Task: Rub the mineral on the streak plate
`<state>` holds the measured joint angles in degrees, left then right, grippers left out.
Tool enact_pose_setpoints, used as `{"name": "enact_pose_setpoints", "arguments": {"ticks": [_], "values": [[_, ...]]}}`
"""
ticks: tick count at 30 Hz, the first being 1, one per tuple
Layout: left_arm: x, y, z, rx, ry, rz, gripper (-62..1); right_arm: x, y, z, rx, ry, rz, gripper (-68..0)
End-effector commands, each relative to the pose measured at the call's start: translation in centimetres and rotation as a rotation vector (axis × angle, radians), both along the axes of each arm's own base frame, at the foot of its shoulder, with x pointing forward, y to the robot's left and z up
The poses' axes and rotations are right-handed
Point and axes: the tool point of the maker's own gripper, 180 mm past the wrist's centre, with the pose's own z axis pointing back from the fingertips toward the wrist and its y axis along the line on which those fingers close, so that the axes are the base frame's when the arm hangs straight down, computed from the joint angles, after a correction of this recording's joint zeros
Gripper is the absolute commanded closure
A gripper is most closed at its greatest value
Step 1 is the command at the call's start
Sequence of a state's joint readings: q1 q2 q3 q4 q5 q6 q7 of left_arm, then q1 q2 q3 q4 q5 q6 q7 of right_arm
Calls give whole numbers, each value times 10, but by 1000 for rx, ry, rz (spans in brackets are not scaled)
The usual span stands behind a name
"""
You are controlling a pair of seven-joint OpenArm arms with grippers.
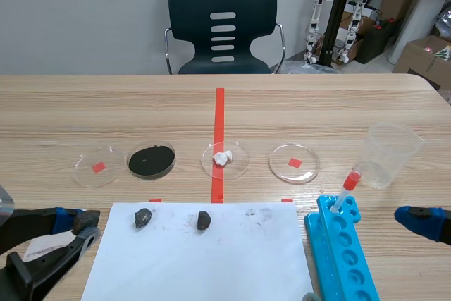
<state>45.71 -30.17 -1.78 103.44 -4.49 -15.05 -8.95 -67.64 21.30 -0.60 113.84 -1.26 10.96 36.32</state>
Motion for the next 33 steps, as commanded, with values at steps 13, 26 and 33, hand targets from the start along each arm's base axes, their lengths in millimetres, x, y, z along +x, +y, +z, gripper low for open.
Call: {"name": "enact_pose_setpoints", "arguments": {"ticks": [13, 26, 33], "values": [[4, -4, 8, -19, -25, -4, -70, 3, 1, 8, 14, -26, -1, -679], [7, -4, 9, -15, -34, -2, -70, 3, 1, 8, 14, -26, -1, -679], [16, 0, 9, -7, -23, 23, -70, 3, 1, 8, 14, -26, -1, -679]]}}
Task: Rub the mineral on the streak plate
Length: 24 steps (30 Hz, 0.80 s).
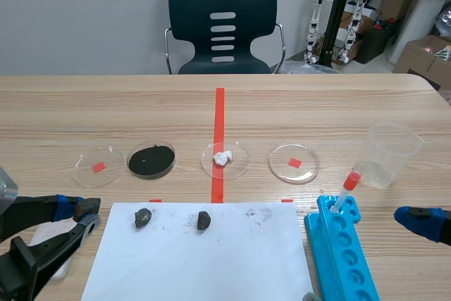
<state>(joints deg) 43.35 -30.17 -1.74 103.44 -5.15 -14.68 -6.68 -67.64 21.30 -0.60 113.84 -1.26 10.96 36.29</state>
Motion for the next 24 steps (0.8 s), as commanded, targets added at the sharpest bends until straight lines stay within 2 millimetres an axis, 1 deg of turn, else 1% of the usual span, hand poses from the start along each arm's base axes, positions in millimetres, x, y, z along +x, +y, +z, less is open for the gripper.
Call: {"name": "enact_pose_setpoints", "arguments": {"ticks": [1, 5, 11, 15, 19, 24], "values": [[7, -1, 5, -26, 11, 24, -70, 3, 1, 8, 15, -27, -1, -679], [18, 8, -4, -33, 105, 90, -70, 3, 1, 8, 15, -27, -1, -679], [41, 17, -12, -51, 237, 185, -70, 3, 1, 8, 15, -27, -1, -679], [60, 44, -26, -88, 393, 393, -70, 3, 1, 8, 15, -27, -1, -679], [70, 68, -43, -78, 546, 546, -70, 3, 1, 8, 15, -27, -1, -679], [76, 90, -62, -34, 670, 624, -70, 3, 1, 8, 15, -27, -1, -679]]}}
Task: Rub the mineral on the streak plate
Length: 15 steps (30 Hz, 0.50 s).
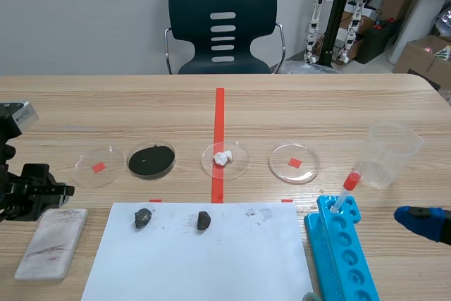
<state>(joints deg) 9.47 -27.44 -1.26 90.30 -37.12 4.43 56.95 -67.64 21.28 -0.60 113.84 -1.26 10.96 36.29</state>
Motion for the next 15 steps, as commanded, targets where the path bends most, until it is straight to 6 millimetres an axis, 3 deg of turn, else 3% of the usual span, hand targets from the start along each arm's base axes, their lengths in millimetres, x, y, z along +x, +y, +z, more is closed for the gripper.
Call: {"name": "enact_pose_setpoints", "arguments": {"ticks": [1, 15], "values": [[3, 2, -2, 3, 19, 1, -70, 3, 1, 8, 15, -27, -1, -679], [11, 25, -42, -41, 208, 127, -70, 3, 1, 8, 15, -27, -1, -679]]}}
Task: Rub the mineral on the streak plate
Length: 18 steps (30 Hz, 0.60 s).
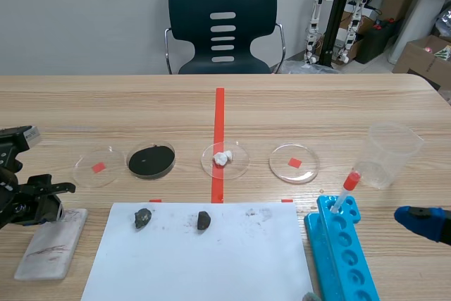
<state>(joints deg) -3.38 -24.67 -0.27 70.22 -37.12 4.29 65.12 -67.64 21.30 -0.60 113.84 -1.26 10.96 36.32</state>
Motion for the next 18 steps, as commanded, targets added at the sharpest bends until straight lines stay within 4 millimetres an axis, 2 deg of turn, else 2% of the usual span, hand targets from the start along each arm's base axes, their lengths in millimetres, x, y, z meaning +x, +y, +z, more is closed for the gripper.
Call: {"name": "enact_pose_setpoints", "arguments": {"ticks": [1, 12, 14, 18], "values": [[8, 0, 5, 1, -21, -2, -70, 3, 1, 8, 15, -26, -1, -679], [11, 4, -12, -4, 31, 22, -70, 3, 1, 8, 14, -26, -1, -679], [12, -1, -13, -28, 28, 24, -70, 3, 1, 8, 15, -26, -1, -679], [14, -24, -11, -128, 10, -6, -70, 3, 1, 8, 15, -26, -1, -679]]}}
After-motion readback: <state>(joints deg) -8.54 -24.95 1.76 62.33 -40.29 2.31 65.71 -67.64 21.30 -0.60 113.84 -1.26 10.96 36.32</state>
